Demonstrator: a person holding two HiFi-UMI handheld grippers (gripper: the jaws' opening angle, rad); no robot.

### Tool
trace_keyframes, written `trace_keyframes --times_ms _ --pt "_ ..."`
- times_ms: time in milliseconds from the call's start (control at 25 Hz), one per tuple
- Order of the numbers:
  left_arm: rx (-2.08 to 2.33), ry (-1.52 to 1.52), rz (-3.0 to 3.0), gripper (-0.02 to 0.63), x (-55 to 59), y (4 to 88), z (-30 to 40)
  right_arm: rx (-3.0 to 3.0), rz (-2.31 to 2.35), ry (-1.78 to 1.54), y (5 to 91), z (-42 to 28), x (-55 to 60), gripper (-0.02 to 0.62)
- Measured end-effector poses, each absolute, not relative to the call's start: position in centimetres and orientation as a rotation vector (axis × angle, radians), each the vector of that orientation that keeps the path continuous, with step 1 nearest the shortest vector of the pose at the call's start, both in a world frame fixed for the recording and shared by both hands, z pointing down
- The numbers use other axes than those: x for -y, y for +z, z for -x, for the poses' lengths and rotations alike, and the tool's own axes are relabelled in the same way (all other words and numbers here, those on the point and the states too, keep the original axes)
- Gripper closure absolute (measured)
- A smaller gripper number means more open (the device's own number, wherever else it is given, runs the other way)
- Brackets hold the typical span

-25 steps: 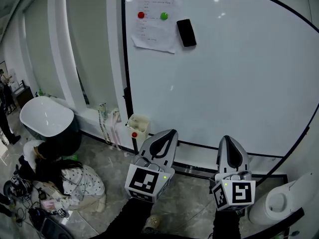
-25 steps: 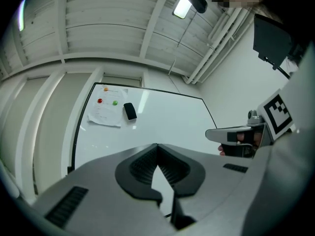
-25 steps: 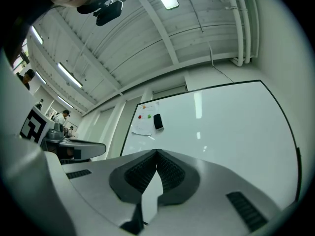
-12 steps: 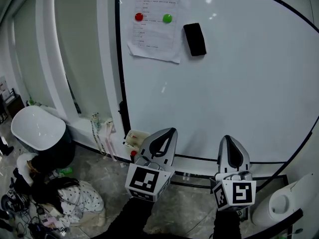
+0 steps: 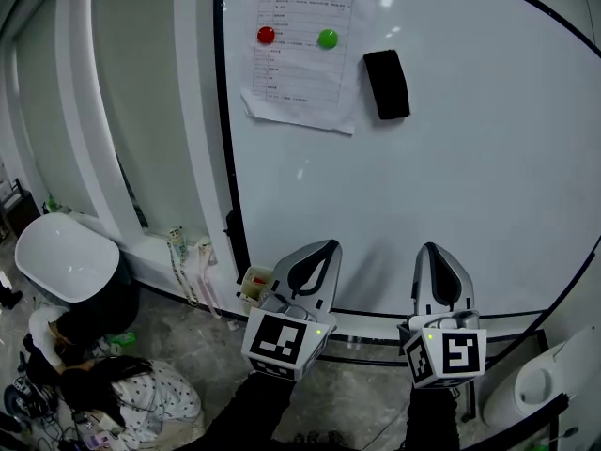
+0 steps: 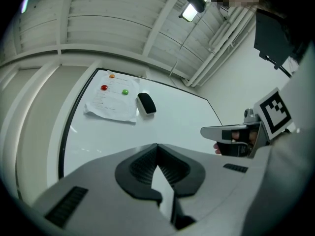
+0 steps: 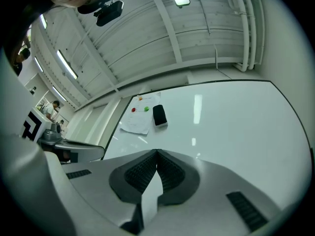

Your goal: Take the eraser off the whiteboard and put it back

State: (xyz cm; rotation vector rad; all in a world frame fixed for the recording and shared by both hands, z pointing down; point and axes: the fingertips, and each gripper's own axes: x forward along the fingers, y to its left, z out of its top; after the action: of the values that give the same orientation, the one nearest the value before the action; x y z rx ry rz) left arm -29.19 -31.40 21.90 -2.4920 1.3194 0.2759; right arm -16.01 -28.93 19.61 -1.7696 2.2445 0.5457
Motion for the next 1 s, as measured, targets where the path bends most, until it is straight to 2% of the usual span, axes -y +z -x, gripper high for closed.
trace_keyframes --times_ms 640,880,1000 --pt "-1.325 0.324 2.461 0.6 35.4 20.1 32.4 -2.295 1.694 0.735 15.2 19.8 35.3 0.581" --pt "-1.339 0.32 2.472 0.6 36.0 20.9 32.7 -2.282 1.718 0.835 12.7 20.1 38.1 0.35" --pt "-1.349 0.314 2.472 0.6 36.4 21.1 33.1 -2.26 1.744 0.873 11.5 20.3 39.4 0.316"
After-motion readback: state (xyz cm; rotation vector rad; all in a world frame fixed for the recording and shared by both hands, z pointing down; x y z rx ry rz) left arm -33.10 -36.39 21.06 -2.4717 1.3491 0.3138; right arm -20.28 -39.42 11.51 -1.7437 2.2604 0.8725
